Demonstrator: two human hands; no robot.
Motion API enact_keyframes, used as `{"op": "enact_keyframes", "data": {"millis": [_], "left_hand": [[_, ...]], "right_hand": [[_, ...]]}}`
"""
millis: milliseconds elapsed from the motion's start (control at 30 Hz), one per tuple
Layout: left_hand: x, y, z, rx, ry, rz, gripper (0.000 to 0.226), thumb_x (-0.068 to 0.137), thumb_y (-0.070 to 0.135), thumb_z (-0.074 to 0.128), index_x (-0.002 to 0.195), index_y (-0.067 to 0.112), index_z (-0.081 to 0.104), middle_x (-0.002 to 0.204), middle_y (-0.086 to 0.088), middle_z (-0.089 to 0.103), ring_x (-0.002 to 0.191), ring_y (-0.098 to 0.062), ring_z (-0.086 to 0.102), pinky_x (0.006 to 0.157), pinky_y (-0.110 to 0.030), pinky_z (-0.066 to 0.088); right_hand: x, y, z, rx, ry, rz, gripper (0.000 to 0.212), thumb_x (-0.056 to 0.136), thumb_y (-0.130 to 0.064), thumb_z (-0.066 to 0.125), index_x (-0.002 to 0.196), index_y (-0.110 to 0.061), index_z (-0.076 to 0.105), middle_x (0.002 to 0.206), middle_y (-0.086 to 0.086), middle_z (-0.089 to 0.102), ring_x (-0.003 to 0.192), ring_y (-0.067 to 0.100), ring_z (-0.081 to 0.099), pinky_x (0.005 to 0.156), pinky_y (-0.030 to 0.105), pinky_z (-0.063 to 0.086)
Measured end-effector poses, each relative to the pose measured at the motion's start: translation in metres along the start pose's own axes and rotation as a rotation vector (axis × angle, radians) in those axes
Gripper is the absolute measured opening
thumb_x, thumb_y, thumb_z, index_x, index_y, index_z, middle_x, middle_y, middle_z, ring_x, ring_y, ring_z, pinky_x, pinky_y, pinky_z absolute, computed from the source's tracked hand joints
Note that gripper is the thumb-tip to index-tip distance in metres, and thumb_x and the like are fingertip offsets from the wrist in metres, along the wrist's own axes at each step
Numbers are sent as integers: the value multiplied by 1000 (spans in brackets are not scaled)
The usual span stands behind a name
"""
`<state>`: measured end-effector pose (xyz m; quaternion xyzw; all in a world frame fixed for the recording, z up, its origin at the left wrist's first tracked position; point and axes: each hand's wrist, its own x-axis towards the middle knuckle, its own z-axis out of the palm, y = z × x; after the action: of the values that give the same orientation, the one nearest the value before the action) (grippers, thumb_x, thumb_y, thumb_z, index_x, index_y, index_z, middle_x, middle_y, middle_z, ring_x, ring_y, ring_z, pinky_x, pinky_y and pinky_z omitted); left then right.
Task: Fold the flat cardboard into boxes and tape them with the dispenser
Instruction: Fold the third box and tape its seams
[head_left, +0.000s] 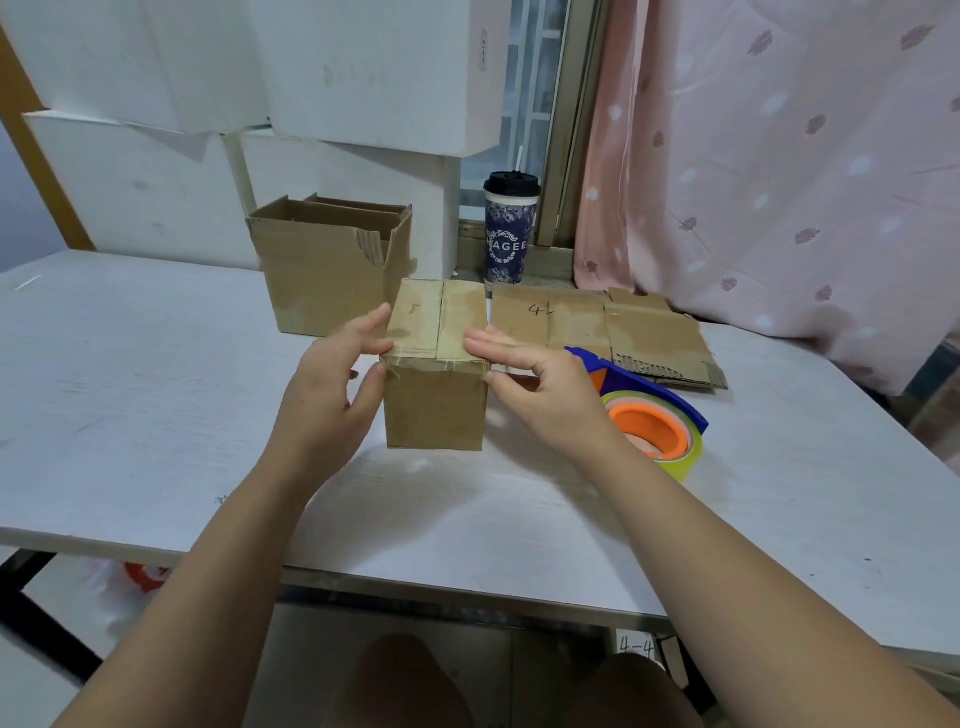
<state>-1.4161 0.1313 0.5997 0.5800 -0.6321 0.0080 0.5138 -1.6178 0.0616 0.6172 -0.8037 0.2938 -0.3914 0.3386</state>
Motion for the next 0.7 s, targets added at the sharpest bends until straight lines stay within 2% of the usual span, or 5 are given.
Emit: {"op": "enact_keyframes", "data": {"millis": [133,200,300,500,700], "left_hand": [[2,-3,-1,97,-7,109,21,88,0,57,98,18,54,121,23,53,111,-18,49,82,-31,44],[2,-3,0,35,6,88,27,87,1,58,97,25,50,119,29,52,111,-15,47,81,-25,42],[0,-5,4,8,14,74,31,87,3,60,99,29,46,121,26,53,109,-14,45,87,-33,42],[-3,-11,5,-58,-76,-25,35,89,29,43,117,50,43,118,43,45,103,-12,38,86,-17,34],[-4,-12,6,-17,-61,-21,43,97,12,48,122,47,45,128,35,43,94,-9,31,87,-12,29]], "right_hand": [[-1,-1,9,58,99,8,37,86,7,53,114,-11,70,116,-16,60,121,-9,45,105,12,35],[-1,-2,14,85,156,13,36,85,8,53,111,-9,71,114,-14,61,118,-11,46,101,8,35],[-2,-2,19,124,194,32,36,85,8,54,111,-9,71,114,-12,62,119,-8,47,98,5,35],[-3,0,18,94,182,12,31,86,-1,64,111,-18,70,116,-14,62,124,-4,48,108,19,36],[-3,0,24,191,241,23,30,85,-4,68,107,-24,68,114,-9,65,125,2,50,109,26,37]]}}
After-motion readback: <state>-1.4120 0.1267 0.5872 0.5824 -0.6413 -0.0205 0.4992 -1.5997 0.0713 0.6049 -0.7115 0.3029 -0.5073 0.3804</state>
